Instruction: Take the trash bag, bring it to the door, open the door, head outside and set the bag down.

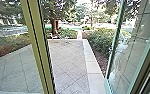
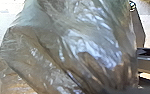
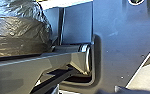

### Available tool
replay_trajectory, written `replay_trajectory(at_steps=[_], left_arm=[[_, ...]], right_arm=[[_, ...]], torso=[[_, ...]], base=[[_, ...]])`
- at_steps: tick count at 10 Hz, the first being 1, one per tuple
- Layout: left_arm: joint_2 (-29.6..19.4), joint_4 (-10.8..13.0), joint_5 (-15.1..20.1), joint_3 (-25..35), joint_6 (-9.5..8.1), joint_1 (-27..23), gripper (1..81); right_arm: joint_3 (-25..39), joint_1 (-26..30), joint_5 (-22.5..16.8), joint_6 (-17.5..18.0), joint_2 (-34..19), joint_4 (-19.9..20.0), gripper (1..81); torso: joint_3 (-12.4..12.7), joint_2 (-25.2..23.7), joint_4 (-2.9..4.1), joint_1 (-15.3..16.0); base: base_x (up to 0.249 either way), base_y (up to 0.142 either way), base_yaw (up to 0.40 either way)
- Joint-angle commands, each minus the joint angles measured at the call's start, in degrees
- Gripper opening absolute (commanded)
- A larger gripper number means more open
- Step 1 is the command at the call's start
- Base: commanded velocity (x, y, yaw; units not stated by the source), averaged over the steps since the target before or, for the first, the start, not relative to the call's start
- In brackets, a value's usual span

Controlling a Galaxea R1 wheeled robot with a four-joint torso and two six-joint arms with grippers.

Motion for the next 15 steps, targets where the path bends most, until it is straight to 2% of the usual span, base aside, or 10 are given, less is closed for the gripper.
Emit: replay_trajectory(at_steps=[1,10,15], left_arm=[[0.05,0.49,3.17,0.05,0.24,-2.76,1.0],[0.22,1.28,3.17,0.05,0.24,-2.76,1.0],[0.22,1.19,3.17,0.05,0.24,-2.76,1.0]], right_arm=[[0.32,1.94,-3.73,-0.38,0.62,-0.63,81.1],[-0.04,1.85,-3.73,-0.47,0.62,-0.63,81.1],[-0.04,1.85,-3.64,-0.39,0.79,-0.63,81.1]], torso=[[0.0,0.0,0.0,0.0],[0.0,0.0,0.0,0.0],[0.0,0.0,0.0,0.0]], base=[[0.0,-0.127,0.0],[0.0,-0.11,0.0],[0.0,0.0,0.0]])
